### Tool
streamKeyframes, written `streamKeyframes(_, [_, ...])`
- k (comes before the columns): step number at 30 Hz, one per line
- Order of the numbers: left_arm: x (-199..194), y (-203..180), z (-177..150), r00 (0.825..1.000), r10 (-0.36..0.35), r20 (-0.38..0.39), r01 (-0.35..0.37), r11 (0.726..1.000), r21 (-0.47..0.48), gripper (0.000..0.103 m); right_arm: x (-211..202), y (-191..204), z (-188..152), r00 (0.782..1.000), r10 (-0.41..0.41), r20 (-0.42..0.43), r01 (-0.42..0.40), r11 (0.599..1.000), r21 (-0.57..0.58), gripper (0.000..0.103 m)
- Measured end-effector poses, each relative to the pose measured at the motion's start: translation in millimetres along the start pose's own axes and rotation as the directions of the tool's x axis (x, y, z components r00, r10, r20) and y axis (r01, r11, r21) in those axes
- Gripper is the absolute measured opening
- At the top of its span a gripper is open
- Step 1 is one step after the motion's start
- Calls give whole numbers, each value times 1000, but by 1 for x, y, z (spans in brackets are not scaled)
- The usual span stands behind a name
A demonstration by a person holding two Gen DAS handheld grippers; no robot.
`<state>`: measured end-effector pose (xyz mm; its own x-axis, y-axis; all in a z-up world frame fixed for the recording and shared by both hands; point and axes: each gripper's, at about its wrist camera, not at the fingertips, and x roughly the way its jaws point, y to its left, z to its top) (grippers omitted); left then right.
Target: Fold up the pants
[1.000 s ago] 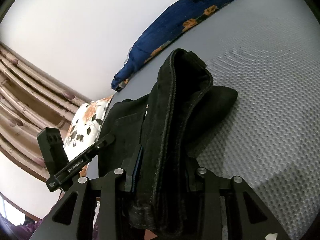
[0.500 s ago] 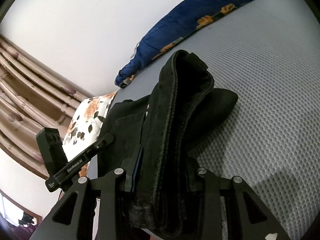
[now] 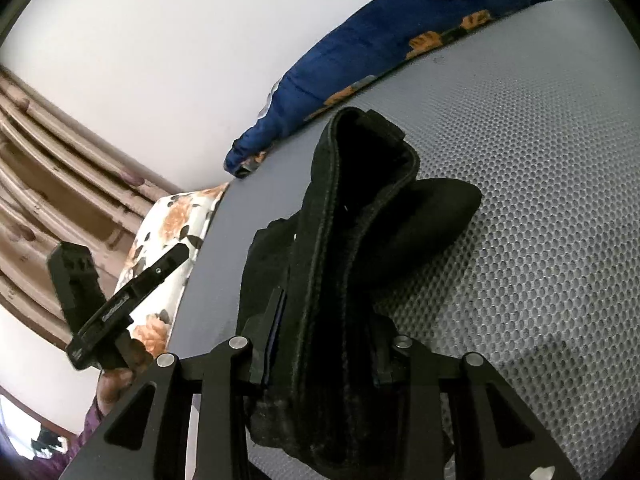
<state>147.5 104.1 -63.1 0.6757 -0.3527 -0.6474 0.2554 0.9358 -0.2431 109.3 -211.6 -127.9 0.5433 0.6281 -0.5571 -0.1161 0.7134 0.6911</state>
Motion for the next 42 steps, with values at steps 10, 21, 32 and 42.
streamKeyframes(10, [60,31,-41,923,-202,-327,155,974,-164,71,-5,-15,-4,1000,17,-10,-17,1000,8,31])
streamKeyframes(21, [85,-5,-42,838,-426,-340,402,905,-141,44,-8,-24,-7,999,31,-9,-31,999,35,31])
streamKeyframes(32, [48,-18,-41,885,-411,-217,391,911,-134,20,-17,-31,-8,999,51,6,-52,997,54,31])
streamKeyframes(42, [31,-7,-20,909,-377,-177,361,925,-115,17,-27,-38,-3,996,88,27,-90,993,76,30])
